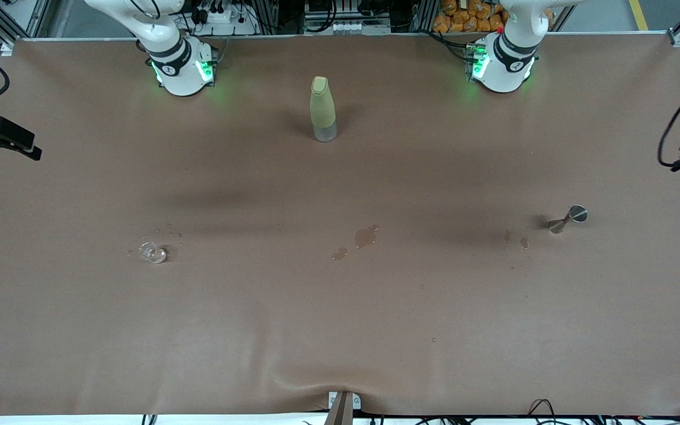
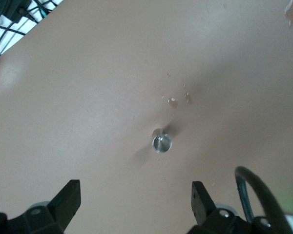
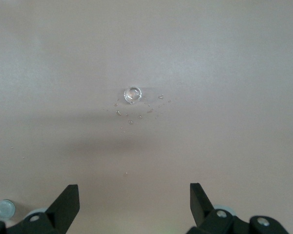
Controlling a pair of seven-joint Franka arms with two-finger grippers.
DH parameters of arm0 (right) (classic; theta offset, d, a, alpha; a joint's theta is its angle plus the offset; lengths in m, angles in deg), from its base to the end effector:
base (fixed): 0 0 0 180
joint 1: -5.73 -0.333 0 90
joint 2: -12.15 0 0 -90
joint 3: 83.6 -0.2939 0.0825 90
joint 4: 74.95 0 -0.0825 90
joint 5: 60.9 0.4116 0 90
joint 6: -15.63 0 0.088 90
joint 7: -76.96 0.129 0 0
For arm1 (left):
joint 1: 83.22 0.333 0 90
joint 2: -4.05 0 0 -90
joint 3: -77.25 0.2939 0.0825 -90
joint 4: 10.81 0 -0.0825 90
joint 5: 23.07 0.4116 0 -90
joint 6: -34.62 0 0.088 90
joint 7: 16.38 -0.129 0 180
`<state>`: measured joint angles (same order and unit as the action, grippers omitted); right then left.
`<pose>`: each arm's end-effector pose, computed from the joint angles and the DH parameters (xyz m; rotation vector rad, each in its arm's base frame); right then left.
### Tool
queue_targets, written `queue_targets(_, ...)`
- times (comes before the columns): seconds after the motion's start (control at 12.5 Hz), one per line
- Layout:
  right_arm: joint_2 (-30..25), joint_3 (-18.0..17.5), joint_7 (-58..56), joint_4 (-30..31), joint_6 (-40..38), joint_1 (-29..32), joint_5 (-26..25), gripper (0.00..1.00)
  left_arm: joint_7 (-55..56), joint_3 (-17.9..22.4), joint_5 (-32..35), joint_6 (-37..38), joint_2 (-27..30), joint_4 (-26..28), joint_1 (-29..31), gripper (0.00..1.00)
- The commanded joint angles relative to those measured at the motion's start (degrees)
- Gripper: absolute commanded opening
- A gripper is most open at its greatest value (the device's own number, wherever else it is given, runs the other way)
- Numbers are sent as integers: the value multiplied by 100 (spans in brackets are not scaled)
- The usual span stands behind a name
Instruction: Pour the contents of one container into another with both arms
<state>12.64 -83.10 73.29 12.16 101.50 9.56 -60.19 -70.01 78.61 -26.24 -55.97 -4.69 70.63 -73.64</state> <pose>0.5753 -0.0419 0.5943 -3.1268 0.0169 0.0458 0.6171 0.1110 0.5640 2.8886 -1.1287 0.0523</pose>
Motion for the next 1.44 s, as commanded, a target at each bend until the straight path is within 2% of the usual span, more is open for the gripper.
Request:
queue_targets(0.0,92,-6,103,-168,-44,3,-71,100,-437,-30,-131,16,-154,-59,132,100)
queue_targets(0.32,92,-15,95,-168,-44,-15,-106,100,-1876,-30,-211,33,-382,-24,597,100)
queue_targets(0.4,92,-15,68,-168,-35,-6,-106,100,-2045,-30,-219,33,-478,-41,703,100)
queue_targets(0.56,92,-15,68,-168,-35,-6,-88,100,-2370,-30,-752,33,-724,-41,1124,100)
queue_targets(0.8,83,-15,-54,-168,-44,-32,-88,100,-2818,-30,-756,33,-980,-41,1257,100)
queue_targets(1.04,83,11,-904,-168,-53,81,-115,100,-3443,-30,-939,24,-1392,-50,1686,100)
queue_targets(1.2,83,20,-1642,-168,-53,292,-106,100,-3549,-30,-1360,33,-1569,-50,1811,100)
queue_targets(1.36,83,20,-2809,-124,-35,573,-106,100,-3672,-39,-1668,42,-1849,-50,1951,100)
